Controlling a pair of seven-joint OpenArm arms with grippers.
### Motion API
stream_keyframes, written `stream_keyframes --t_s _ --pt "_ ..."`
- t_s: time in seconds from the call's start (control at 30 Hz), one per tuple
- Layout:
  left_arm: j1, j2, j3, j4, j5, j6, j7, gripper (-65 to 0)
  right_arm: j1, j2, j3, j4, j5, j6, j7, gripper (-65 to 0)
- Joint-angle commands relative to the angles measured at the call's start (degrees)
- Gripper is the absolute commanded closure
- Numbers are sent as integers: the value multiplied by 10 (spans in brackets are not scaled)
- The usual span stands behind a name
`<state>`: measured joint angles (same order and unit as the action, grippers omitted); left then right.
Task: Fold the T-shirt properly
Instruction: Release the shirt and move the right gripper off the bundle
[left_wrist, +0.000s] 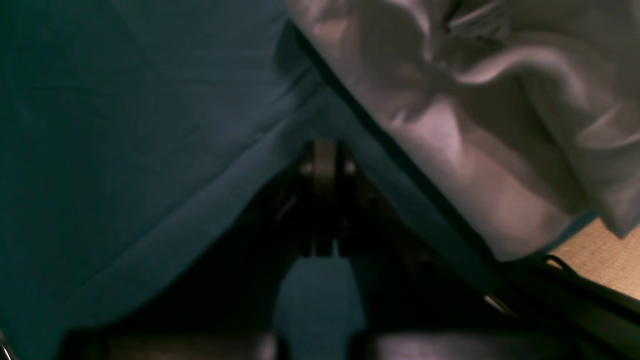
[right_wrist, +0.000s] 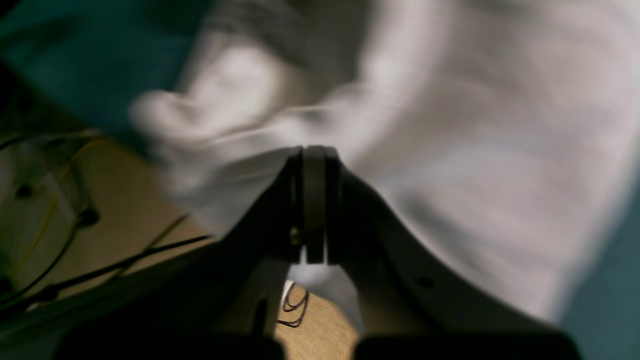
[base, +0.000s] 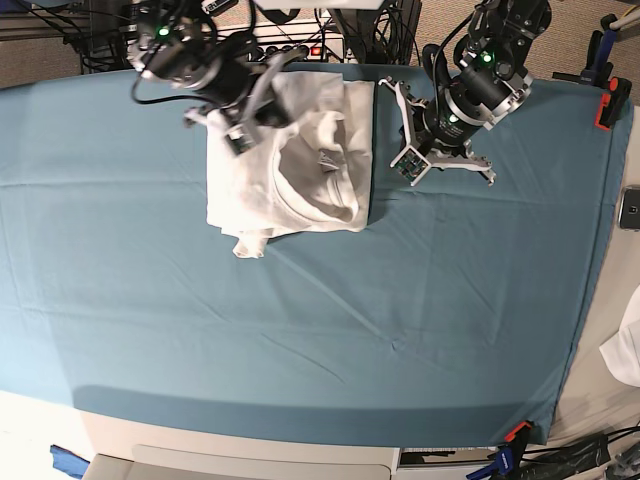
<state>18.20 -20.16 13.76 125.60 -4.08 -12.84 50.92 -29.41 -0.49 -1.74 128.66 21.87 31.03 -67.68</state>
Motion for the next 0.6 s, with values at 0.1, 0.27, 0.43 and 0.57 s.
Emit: stream_keyframes --t_s 0.1,0.27,0.43,0.57 --pt "-3 -1 -2 9 0 2 -14 0 -1 0 -52 11 17 0 17 0" --pt "-3 -2 -2 9 0 2 -14 0 -1 0 -90 11 41 2 21 0" --pt "-3 -2 -2 9 0 2 -14 0 -1 0 -93 11 39 4 26 0" --pt "-2 -2 -2 9 0 2 -14 0 11 0 -85 11 -2 8 45 0"
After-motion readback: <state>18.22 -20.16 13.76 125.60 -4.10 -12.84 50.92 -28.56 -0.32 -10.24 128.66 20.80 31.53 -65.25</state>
